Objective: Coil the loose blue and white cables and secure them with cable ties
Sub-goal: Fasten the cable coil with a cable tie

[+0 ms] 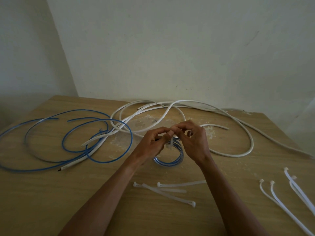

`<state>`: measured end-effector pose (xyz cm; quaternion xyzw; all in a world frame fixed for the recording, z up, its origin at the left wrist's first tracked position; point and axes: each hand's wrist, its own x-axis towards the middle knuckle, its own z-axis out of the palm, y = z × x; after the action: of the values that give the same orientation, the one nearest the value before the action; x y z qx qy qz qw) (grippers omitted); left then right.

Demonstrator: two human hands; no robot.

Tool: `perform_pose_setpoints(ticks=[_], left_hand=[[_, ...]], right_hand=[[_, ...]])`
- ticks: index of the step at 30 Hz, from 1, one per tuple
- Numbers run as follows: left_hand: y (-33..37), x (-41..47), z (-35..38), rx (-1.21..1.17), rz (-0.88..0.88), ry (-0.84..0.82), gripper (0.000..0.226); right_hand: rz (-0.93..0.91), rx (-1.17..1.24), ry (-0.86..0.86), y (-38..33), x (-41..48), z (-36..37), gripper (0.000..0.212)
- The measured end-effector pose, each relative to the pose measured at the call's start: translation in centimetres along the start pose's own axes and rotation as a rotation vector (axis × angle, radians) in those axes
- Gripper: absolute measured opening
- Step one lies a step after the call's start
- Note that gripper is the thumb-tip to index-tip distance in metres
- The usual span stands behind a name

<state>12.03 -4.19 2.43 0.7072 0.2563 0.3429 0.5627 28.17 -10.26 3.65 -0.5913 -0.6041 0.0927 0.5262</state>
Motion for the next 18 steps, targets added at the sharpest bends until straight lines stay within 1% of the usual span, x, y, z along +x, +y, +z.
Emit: perform_pose_setpoints(ticks=[2,4,6,8,12,14,16,18], left_hand=[[-0.05,0.01,0.14,-0.002,-0.011,-0.03,0.027],[-0.06,0.1,0.1,-0.002,-0.021,-0.049,0.027],[-0.01,0.15,-0.01,-0.002,-0.021,-0.044,0.029],[-0.02,0.19,0.0,0.014,-0.023,-0.034,0.031],[0.09,0.05,0.07,0.053,-0.019,-0.033,0.027],[0.04,-0.04,0.18,0.065,-0.013,-0.039,0.026],[-0.23,0.01,0.25,0.048,-0.027,-0.033,0.026],[-0.59,0.17,0.26,0.0,-0.054,-0.016,0.028]], right_hand=[[0.016,0.009,-0.003,0.06,0.0,-0.02,0.015],[0.019,0.001,0.012,0.1,-0.09,0.04,0.012],[0.032,0.018,0.036,0.01,-0.33,0.35,0.007],[0.059,0.047,0.07,-0.34,-0.47,0.67,0.006],[0.119,0.123,0.221,-0.86,-0.11,0.59,0.006],[0.111,0.131,0.272,-0.85,0.07,0.37,0.011],[0.111,0.164,0.271,-0.72,-0.03,0.47,0.009],[0.116,0.205,0.184,-0.37,-0.21,0.77,0.004]])
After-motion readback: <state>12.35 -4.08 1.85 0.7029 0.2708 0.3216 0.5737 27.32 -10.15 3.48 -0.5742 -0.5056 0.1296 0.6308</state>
